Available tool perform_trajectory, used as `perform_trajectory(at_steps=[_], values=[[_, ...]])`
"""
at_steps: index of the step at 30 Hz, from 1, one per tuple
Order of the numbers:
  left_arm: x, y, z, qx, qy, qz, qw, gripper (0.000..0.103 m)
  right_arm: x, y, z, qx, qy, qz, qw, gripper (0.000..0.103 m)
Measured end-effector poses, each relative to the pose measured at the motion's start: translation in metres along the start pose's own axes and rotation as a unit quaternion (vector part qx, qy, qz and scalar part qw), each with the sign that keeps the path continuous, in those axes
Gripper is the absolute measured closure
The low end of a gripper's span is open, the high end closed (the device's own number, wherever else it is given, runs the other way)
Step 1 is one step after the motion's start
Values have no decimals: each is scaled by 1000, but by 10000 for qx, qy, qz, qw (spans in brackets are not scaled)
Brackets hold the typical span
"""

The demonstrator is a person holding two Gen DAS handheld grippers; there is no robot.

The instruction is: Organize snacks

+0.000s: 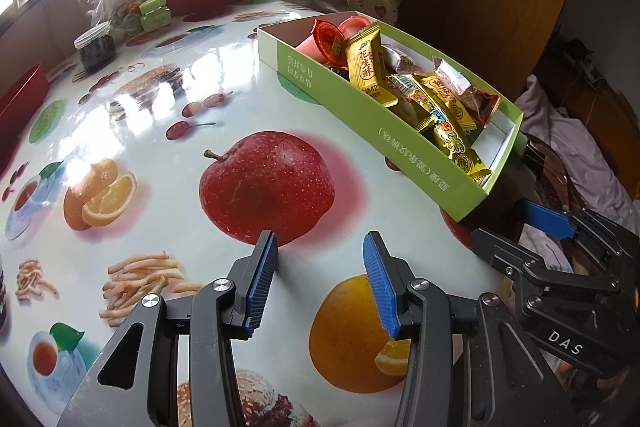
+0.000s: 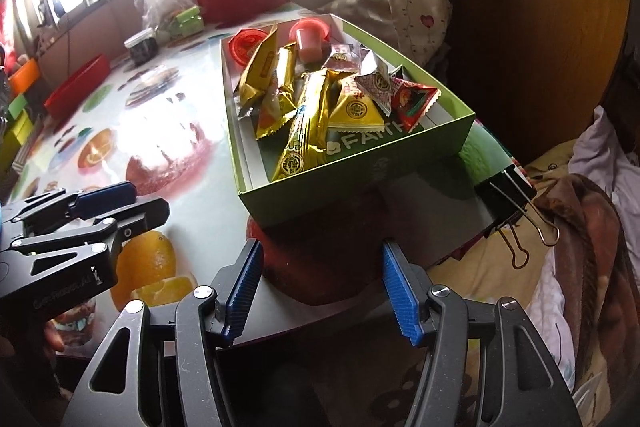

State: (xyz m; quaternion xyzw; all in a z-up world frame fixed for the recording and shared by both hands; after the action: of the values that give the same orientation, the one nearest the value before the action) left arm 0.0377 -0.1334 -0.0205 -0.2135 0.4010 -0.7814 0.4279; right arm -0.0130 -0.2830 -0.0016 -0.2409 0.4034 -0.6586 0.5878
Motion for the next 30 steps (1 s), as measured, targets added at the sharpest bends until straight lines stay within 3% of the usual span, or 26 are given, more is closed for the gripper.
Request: perform_trajectory(at_steps=[8, 30], values=[[0, 0, 0, 27, 8, 18, 10000, 57, -3, 4, 1, 13, -63, -133, 9999, 35], [2, 0, 0, 71, 20, 123, 9999, 57, -3, 4, 1, 29, -64, -131, 9999, 33]])
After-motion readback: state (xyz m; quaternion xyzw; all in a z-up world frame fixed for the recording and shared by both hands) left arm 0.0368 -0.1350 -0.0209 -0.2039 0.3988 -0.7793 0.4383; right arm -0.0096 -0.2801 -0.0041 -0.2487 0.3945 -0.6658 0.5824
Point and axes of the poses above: each gripper's, at about its wrist camera, not at the fingertips, and y roughly the way its jaws point, x to its right, z to its top, the point moved 4 cm from there along y, roughly the way its jaws point, and after that the axes turned 11 degrees about y, right-handed, at the moved point
